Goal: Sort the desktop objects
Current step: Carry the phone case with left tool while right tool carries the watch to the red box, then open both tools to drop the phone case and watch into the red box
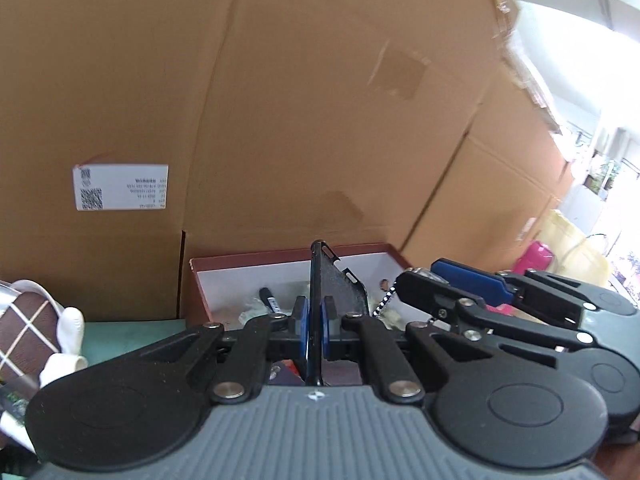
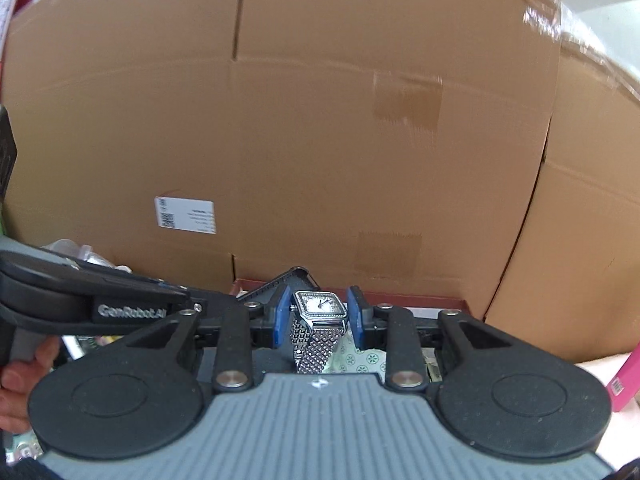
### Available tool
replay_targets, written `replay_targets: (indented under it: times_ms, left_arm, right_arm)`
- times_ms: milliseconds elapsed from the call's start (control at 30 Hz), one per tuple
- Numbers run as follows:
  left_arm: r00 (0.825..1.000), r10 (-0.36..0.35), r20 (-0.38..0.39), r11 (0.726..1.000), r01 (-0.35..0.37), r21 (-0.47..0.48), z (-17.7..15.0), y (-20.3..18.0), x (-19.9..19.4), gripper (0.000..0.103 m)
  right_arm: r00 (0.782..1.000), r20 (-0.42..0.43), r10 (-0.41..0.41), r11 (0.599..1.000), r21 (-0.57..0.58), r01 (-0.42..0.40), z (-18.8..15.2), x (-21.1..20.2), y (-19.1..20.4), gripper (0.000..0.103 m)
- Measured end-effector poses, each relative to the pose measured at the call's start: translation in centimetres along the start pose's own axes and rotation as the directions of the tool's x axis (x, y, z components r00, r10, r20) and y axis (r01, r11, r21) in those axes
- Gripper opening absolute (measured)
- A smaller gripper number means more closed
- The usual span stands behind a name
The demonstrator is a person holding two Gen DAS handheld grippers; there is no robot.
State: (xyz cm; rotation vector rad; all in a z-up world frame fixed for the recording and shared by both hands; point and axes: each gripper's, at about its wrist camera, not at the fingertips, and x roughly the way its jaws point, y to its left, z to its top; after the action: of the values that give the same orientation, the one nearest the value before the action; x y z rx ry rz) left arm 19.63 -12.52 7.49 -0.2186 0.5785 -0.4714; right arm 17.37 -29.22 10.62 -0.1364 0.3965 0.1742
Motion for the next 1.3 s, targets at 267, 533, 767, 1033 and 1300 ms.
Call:
replay_targets:
  times_ms: [267,533,767,1033,1300]
  left_arm:
    - [0.997,0.037,-0.065,0.999,-0.037,-0.011,-1.0,1.7,4.6,0.004]
    - [0.995,0.051,-0.088,0.999,-0.051,-0.006,-1.5,2.4,6.4,0.004]
    - [0.996,0.063,-0.062,0.998,-0.062,0.015,-1.7,2.3,6.8,0.007]
    - [0.998,0.056,-0.040,0.998,-0.057,-0.004,-1.5,2.5,5.6,0.070]
    - [1.000,0.029,-0.009,0.999,-0.029,0.028,-2.5,1.7,2.4,0.097]
  right_arm:
    - [0.996,-0.085,-0.002,0.999,0.037,0.005,-1.9,4.4,-0.5,0.030]
    - [0.991,-0.135,-0.012,0.997,0.072,0.022,-3.5,6.1,-1.2,0.030]
    - [0.984,-0.179,-0.021,0.996,0.086,0.037,-4.6,6.7,-1.9,0.030]
    - [0.986,-0.162,-0.043,0.994,0.088,0.058,-4.6,5.9,-2.1,0.041]
    - [0.980,-0.181,-0.084,0.995,0.037,0.092,-5.5,4.3,-0.4,0.096]
